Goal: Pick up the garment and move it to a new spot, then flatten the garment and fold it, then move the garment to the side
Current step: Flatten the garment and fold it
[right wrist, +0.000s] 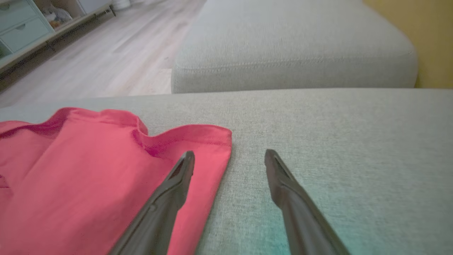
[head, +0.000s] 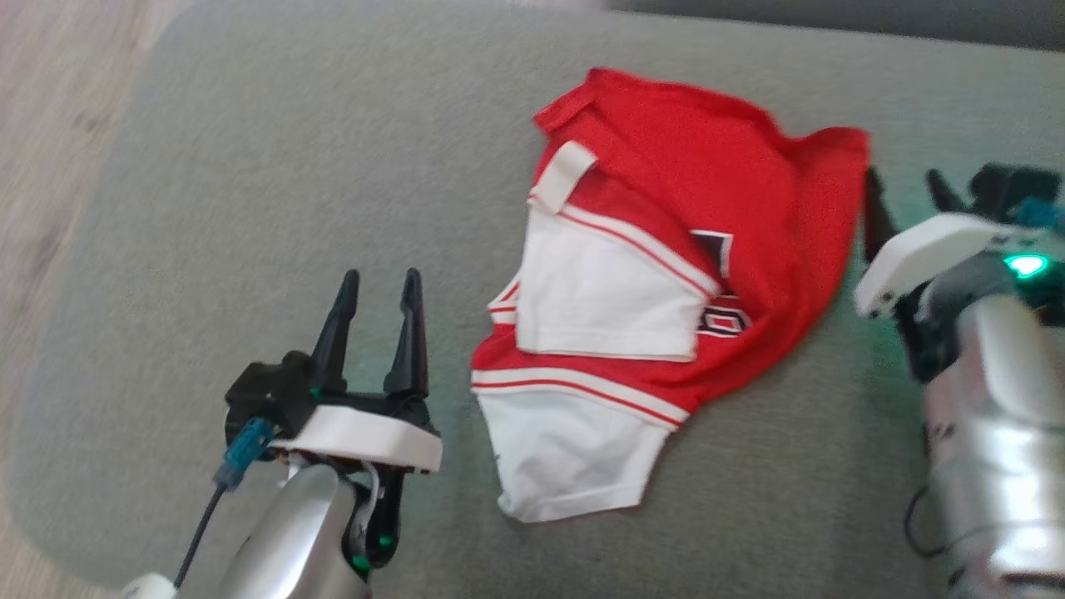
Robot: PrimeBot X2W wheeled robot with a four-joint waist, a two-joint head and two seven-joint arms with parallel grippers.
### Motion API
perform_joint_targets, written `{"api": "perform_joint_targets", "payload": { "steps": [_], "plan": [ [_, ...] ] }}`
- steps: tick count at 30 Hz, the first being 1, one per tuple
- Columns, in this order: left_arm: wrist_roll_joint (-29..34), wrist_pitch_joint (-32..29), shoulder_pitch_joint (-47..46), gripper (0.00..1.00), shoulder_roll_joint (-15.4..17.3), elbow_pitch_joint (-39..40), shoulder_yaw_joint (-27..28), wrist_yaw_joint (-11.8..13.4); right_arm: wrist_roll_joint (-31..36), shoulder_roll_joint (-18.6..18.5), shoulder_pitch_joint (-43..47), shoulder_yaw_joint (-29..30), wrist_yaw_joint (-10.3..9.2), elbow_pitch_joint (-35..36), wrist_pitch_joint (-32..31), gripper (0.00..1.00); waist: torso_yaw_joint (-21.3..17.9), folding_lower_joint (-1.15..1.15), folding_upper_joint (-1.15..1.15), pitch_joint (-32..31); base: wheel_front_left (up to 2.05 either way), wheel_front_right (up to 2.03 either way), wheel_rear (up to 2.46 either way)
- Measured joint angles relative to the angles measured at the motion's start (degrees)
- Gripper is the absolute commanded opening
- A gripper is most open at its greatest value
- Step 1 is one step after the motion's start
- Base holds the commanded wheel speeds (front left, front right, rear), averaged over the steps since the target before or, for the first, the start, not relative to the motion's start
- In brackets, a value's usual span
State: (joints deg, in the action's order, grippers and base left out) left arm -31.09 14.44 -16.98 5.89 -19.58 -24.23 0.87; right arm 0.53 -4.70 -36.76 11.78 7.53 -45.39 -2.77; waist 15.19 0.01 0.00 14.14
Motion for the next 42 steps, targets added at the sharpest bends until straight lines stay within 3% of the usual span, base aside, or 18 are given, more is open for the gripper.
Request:
{"api": "perform_joint_targets", "payload": {
  "steps": [9, 10, 11, 18, 27, 37, 42],
  "plan": [
    [2.53, 0.01, -1.90, 1.00, -2.75, -2.29, 0.62, -2.75, 2.09, -3.68, -9.41, 2.57, 0.00, -12.62, -2.05, 1.00, 5.30, 0.00, 0.00, 4.50, 0.00, 0.00, 0.00],
    [2.68, 0.01, -2.07, 1.00, -2.88, -2.33, 0.77, -2.94, 2.26, -4.28, -10.38, 2.43, 0.00, -13.45, -2.03, 0.80, 5.64, -0.01, 0.00, 4.86, 0.00, 0.00, 0.00],
    [2.96, 0.01, -2.15, 1.00, -3.02, -2.43, 0.98, -3.01, 2.48, -4.88, -11.30, 2.34, 0.00, -14.32, -1.94, 0.00, 5.90, -0.01, 0.00, 5.16, 0.00, 0.00, 0.00],
    [3.70, 0.00, -2.10, 1.00, -3.25, -3.86, 3.49, -3.47, 1.08, -4.47, -11.63, 2.74, 0.00, -18.02, 5.60, 0.00, 3.94, -0.01, 0.00, 4.02, 0.00, 0.00, 0.00],
    [5.48, 0.01, -0.29, 1.00, -3.37, -4.27, 7.33, -3.98, 0.22, -2.36, -2.50, 3.45, 0.00, -14.33, 14.82, 0.00, -3.49, -0.02, 0.00, -1.39, 0.00, 0.00, 0.00],
    [6.05, 0.01, 3.70, 1.00, -3.37, -4.32, 9.78, -4.41, 2.31, 1.29, 12.99, 7.84, 0.00, -0.20, 12.68, 0.00, -11.43, -0.03, 0.00, -7.55, 0.00, 0.00, 0.00],
    [6.44, 0.01, 5.00, 1.00, -3.37, -4.35, 10.91, -4.42, -3.46, 1.69, 21.79, 3.02, 0.00, 7.80, 9.07, 0.00, -14.48, -0.03, 0.00, -10.07, 0.00, 0.00, 0.00]
  ]
}}
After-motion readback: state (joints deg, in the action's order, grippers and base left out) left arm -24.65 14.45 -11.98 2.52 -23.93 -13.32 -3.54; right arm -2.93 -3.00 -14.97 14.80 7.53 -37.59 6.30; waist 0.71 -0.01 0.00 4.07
